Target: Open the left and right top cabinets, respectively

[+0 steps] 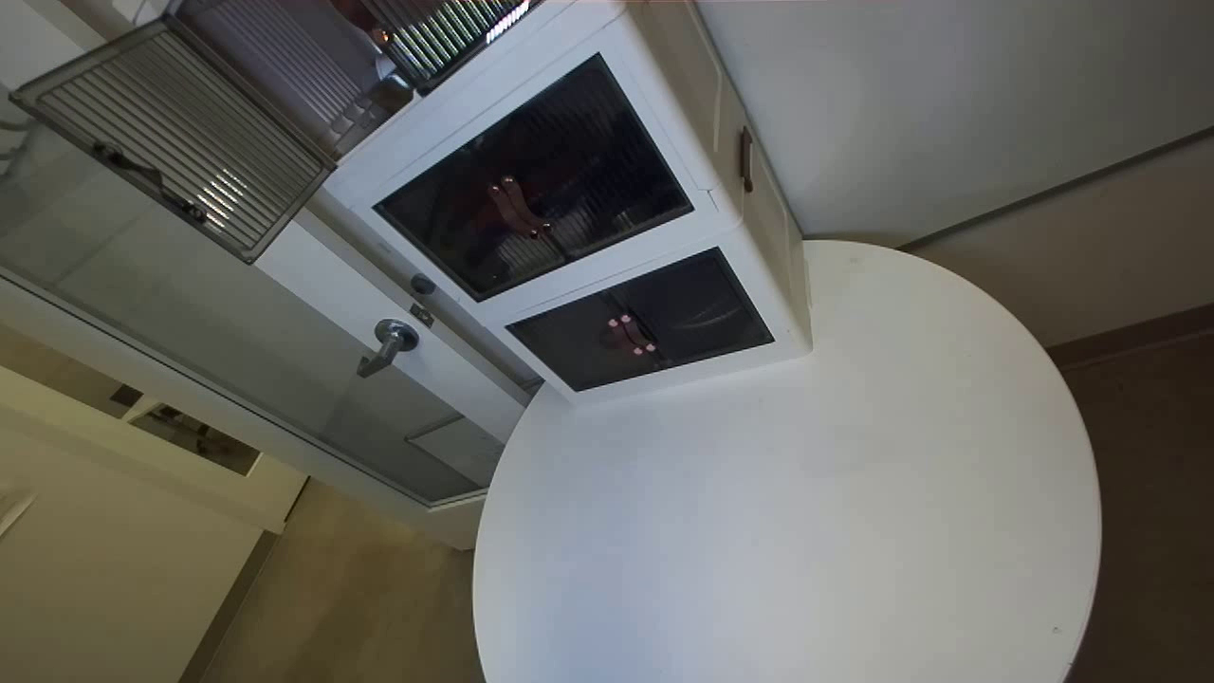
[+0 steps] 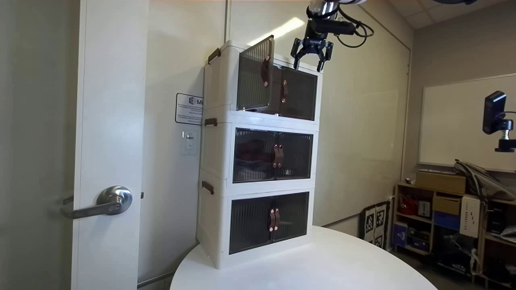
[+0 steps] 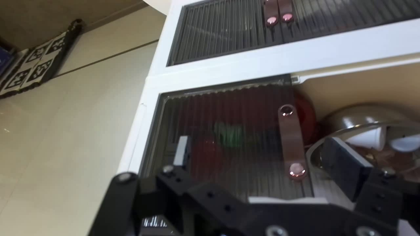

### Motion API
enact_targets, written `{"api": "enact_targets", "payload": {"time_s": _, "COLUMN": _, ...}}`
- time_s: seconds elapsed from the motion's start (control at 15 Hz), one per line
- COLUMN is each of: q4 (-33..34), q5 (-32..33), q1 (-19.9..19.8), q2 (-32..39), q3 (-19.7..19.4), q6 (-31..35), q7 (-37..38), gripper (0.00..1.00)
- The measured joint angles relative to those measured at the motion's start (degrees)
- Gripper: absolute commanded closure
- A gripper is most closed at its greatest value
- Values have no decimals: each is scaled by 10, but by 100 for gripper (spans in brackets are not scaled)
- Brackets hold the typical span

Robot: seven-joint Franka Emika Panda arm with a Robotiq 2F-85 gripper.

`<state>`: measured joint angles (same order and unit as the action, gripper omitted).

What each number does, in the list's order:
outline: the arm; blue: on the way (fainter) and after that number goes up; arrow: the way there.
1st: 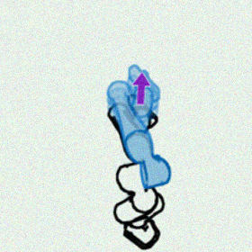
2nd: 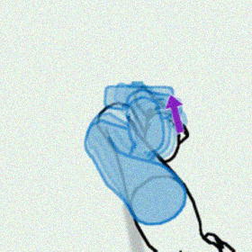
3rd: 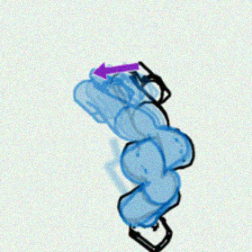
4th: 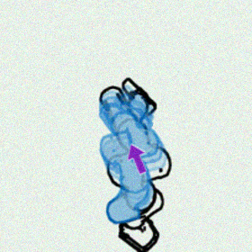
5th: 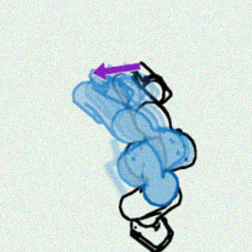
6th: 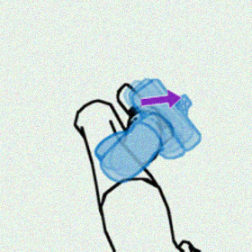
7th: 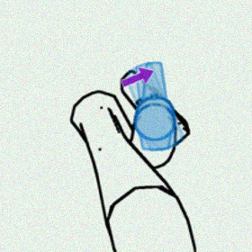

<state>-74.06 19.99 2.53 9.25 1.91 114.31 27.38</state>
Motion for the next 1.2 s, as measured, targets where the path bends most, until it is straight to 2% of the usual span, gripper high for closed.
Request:
{"api": "enact_targets", "payload": {"time_s": 0.13, "q4": 12, "q5": -58, "q1": -29, "q2": 19, "q3": -6, "q6": 48, "q7": -26, "gripper": 0}}
{"api": "enact_targets", "payload": {"time_s": 0.33, "q4": 44, "q5": -184, "q1": -69, "q2": 57, "q3": -4, "q6": 86, "q7": -81, "gripper": 0}}
{"api": "enact_targets", "payload": {"time_s": 0.53, "q4": 88, "q5": -307, "q1": -98, "q2": 99, "q3": 5, "q6": 83, "q7": -133, "gripper": 0}}
{"api": "enact_targets", "payload": {"time_s": 0.73, "q4": 137, "q5": -411, "q1": -111, "q2": 142, "q3": 13, "q6": 47, "q7": -185, "gripper": 0}}
{"api": "enact_targets", "payload": {"time_s": 0.93, "q4": 172, "q5": -459, "q1": -122, "q2": 173, "q3": 37, "q6": -7, "q7": -228, "gripper": 0}}
{"api": "enact_targets", "payload": {"time_s": 1.2, "q4": 182, "q5": -449, "q1": -116, "q2": 184, "q3": 56, "q6": -53, "q7": -313, "gripper": 0}}
